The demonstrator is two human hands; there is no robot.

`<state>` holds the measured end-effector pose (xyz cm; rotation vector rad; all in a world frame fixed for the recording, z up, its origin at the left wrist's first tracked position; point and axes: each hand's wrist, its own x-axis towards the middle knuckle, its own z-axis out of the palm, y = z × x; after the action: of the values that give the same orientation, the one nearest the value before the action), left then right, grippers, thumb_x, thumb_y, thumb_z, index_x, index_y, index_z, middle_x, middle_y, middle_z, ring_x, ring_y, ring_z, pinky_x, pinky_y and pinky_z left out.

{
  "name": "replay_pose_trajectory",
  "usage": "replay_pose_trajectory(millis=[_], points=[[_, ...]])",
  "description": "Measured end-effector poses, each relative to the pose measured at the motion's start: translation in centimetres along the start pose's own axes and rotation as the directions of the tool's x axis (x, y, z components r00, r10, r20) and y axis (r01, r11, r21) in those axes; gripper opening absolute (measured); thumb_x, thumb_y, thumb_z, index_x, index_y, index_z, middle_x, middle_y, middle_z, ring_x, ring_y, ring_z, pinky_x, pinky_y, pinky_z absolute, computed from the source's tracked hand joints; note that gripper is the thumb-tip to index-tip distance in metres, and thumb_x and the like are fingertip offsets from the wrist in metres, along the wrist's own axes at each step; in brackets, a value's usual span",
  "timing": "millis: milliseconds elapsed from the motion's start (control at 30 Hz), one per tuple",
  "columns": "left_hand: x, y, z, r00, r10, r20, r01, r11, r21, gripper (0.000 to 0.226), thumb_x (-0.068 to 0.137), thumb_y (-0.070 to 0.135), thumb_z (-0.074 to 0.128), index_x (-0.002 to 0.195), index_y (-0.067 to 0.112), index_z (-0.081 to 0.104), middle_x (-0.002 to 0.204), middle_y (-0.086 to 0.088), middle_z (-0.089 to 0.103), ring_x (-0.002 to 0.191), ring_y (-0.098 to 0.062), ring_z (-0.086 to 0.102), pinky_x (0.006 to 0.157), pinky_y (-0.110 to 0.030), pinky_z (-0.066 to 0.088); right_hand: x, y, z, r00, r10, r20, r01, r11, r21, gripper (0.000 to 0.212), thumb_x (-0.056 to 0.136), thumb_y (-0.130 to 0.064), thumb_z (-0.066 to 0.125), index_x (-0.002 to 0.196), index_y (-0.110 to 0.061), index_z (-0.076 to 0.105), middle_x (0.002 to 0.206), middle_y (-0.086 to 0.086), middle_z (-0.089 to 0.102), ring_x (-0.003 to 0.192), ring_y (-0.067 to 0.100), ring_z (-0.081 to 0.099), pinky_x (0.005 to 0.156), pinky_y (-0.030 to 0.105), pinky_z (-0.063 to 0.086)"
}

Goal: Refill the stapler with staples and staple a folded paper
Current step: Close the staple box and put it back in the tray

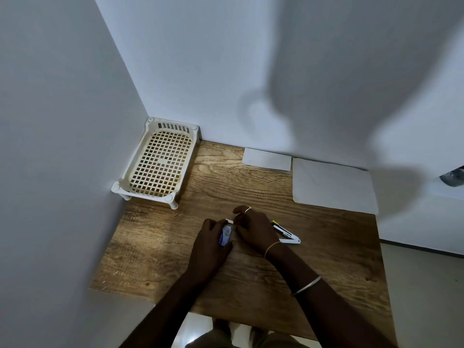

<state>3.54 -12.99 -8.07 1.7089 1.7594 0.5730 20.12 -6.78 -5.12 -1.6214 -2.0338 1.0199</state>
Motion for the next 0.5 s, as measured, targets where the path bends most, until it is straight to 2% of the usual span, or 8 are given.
replay_pose_trajectory(millis=[100, 200, 300, 500], points=[[0.11, 0.02, 0.05, 1.000, -0.009, 0.007, 0.009, 1.000, 0.009, 0.069, 0.079, 0.041, 0.078, 0.140, 0.026, 0.049, 0.123, 0.008, 0.049, 0.095, 0.002, 0.048, 0.068, -0.006, 0.035, 0.20, 0.04, 0.22, 0.998, 0.026, -0.053, -0.025, 1.000, 0.018, 0.032, 0.085, -0.011, 0.067, 0.115, -0.021, 0.066, 0.100, -0.003, 0.075, 0.092, 0.009, 0.070, 0.084, 0.020, 0.051], [0.15, 0.09, -0.01, 1.000, -0.022, 0.015, 0.022, 0.999, 0.023, 0.072, 0.078, 0.042, 0.078, 0.141, 0.026, 0.048, 0.122, 0.008, 0.049, 0.095, 0.000, 0.049, 0.069, -0.006, 0.034, 0.52, -0.05, 0.39, 0.998, 0.052, -0.031, -0.051, 0.998, 0.021, 0.031, 0.085, -0.010, 0.067, 0.115, -0.020, 0.067, 0.102, 0.000, 0.077, 0.098, 0.012, 0.070, 0.090, 0.028, 0.053], [0.13, 0.18, -0.16, 1.000, -0.026, 0.018, 0.025, 1.000, 0.016, 0.067, 0.078, 0.041, 0.078, 0.137, 0.028, 0.050, 0.120, 0.010, 0.048, 0.093, 0.001, 0.049, 0.066, -0.006, 0.035, 0.64, -0.05, 0.43, 0.998, 0.060, -0.019, -0.059, 0.998, 0.030, 0.030, 0.083, -0.008, 0.069, 0.111, -0.020, 0.069, 0.099, 0.000, 0.077, 0.096, 0.012, 0.071, 0.090, 0.029, 0.054], [-0.07, 0.38, -0.28, 1.000, -0.011, -0.007, 0.011, 1.000, -0.014, 0.053, 0.077, 0.038, 0.079, 0.123, 0.029, 0.055, 0.112, 0.019, 0.043, 0.089, 0.004, 0.048, 0.064, -0.007, 0.037, 0.82, -0.24, 0.62, 0.997, 0.072, 0.001, -0.072, 0.997, 0.032, 0.029, 0.078, -0.008, 0.071, 0.104, -0.021, 0.070, 0.087, -0.005, 0.076, 0.086, 0.006, 0.069, 0.081, 0.017, 0.047]])
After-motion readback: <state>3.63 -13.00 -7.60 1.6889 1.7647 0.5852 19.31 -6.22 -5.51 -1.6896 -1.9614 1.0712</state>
